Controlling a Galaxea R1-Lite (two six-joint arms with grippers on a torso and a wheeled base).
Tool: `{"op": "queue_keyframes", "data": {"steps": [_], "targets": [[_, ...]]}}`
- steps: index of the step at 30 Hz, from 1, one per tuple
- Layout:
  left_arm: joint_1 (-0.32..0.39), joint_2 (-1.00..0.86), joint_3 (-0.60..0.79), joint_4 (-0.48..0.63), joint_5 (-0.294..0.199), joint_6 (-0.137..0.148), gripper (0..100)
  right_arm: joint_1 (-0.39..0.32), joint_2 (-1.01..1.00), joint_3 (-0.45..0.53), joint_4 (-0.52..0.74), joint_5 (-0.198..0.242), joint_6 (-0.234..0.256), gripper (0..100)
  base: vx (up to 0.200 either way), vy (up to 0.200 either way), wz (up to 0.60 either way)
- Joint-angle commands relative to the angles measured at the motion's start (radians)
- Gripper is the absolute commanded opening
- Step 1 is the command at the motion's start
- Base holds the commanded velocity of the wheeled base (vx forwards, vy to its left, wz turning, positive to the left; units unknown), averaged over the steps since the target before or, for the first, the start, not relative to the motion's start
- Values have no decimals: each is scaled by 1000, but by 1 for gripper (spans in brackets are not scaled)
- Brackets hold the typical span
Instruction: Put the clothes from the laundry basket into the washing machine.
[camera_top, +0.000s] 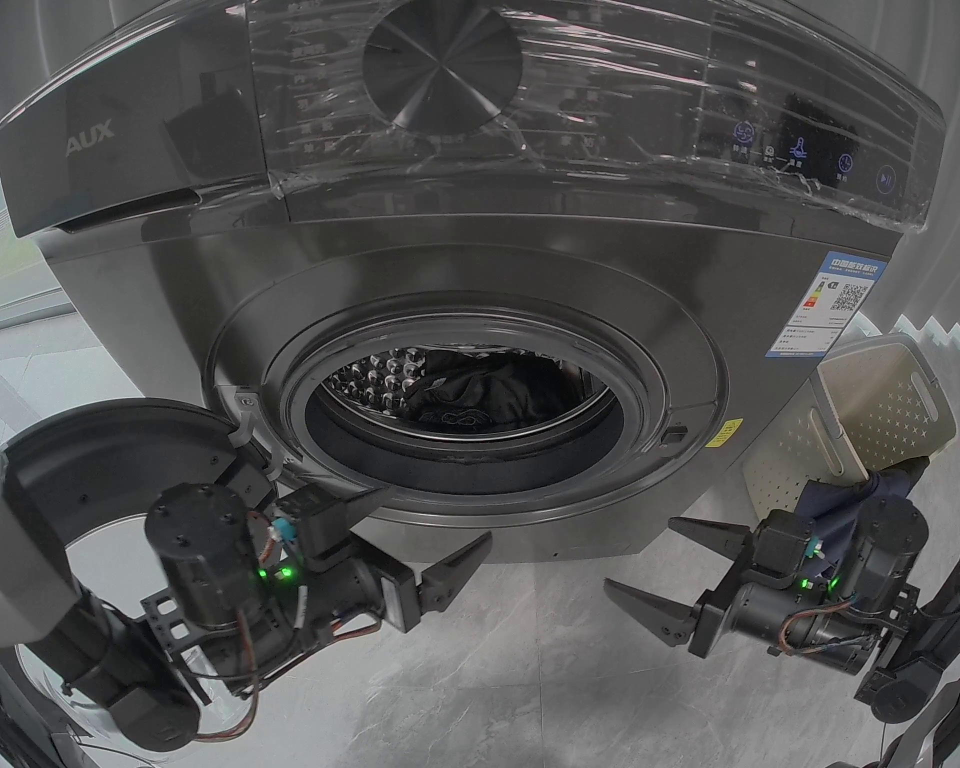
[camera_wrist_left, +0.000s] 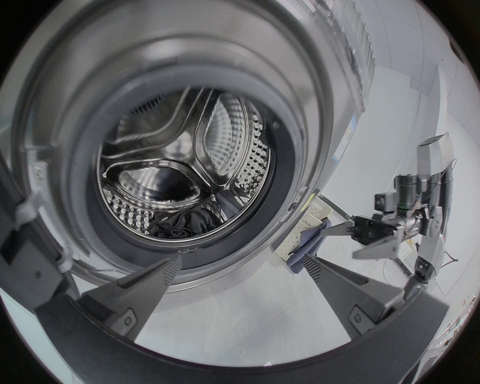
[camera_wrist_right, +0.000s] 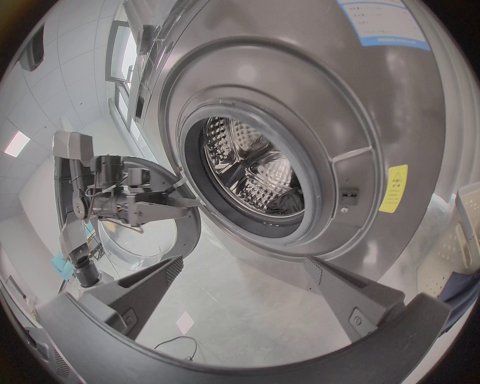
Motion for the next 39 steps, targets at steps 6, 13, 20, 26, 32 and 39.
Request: {"op": "queue_keyframes", "data": {"steps": [6, 13, 20, 26, 32, 39], "targets": [[1, -279, 226, -5, 16, 15, 100, -67, -189, 84, 8, -67, 2, 100, -200, 0, 0], [2, -415, 309, -1, 42, 27, 100, -176, -269, 150, 33, -67, 6, 100, -114, 0, 0], [68, -590, 357, 99, 51, 43, 100, -206, -520, 150, 243, -151, 2, 100, -143, 0, 0], [97, -815, 357, 328, 45, 43, 100, -260, -826, 150, 604, -160, 3, 100, -133, 0, 0], [128, -1018, 355, 536, 48, 38, 100, -392, -1086, 149, 825, -151, -17, 100, -100, 0, 0], [194, -1263, 355, 768, 45, 29, 100, -417, -1208, 86, 964, -148, -21, 100, -29, 0, 0]]}}
